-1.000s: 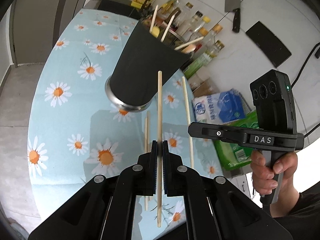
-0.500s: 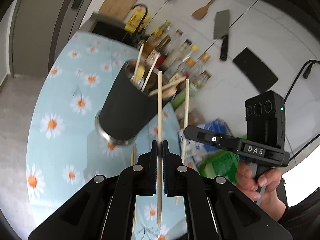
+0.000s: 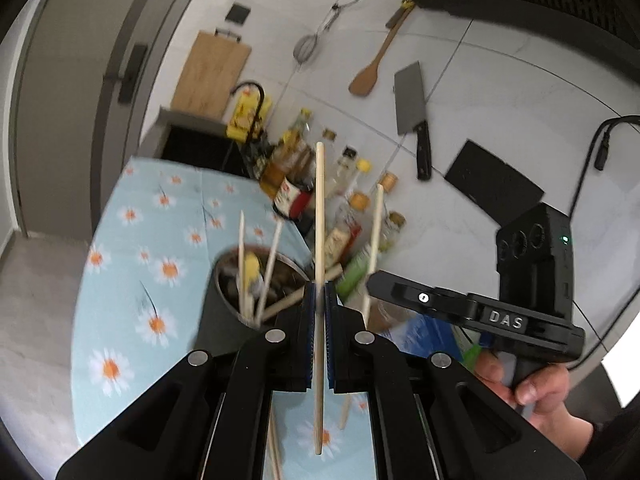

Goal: Organize utensils
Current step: 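Lift both held chopsticks and carry them above the black holder cup, then lower both chopsticks into the holder cup and open both grippers, then move both open grippers back to the last two chopsticks, then lower the right gripper onto a chopstick beside the holder and close it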

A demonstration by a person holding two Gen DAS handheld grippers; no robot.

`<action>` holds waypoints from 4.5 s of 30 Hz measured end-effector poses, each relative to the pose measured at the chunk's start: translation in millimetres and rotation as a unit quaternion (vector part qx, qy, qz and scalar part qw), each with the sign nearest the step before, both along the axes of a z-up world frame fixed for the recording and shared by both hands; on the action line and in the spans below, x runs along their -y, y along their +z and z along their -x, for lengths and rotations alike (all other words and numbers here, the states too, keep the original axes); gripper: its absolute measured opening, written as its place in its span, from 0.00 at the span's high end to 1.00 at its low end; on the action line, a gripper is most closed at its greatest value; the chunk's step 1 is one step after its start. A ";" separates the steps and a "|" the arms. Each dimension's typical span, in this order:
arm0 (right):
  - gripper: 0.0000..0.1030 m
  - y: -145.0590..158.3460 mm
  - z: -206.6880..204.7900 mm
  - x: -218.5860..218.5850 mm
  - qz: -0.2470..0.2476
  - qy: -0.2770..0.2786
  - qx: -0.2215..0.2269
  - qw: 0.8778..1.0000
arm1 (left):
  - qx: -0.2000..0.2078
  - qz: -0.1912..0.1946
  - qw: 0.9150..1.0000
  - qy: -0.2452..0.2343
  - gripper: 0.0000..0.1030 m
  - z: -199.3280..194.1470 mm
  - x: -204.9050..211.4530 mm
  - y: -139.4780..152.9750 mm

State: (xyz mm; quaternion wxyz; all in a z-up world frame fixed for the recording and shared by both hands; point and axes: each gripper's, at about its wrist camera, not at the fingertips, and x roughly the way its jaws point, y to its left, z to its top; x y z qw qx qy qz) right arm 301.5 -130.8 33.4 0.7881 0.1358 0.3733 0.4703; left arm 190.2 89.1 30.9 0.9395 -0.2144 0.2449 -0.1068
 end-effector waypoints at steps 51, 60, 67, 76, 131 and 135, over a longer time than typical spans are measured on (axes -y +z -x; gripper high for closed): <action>0.94 -12.3 -30.0 -41.7 0.008 -0.105 0.082 0.991 | 0.080 -0.013 0.994 0.067 0.96 -52.6 -24.4 -32.6; 0.89 -10.6 -29.9 -32.5 0.007 -0.113 0.072 0.991 | 0.080 -0.016 0.995 0.062 0.96 -45.9 -21.7 -29.3; 0.89 -8.9 -25.3 -24.2 0.003 -0.113 0.060 0.992 | 0.073 -0.017 0.996 0.055 0.95 -40.6 -18.8 -23.6; 0.82 -2.4 -8.4 -5.7 0.005 -0.117 0.056 0.992 | 0.066 0.000 0.997 0.036 0.73 -18.8 -18.4 -14.9; 0.89 -194.1 46.0 -43.1 0.284 -0.123 -0.296 0.904 | -0.181 -0.008 0.975 -0.129 0.61 76.5 -34.9 -153.3; 0.89 -200.8 46.1 -59.5 0.302 -0.119 -0.295 0.899 | -0.179 -0.006 0.975 -0.135 0.61 76.5 -33.6 -152.6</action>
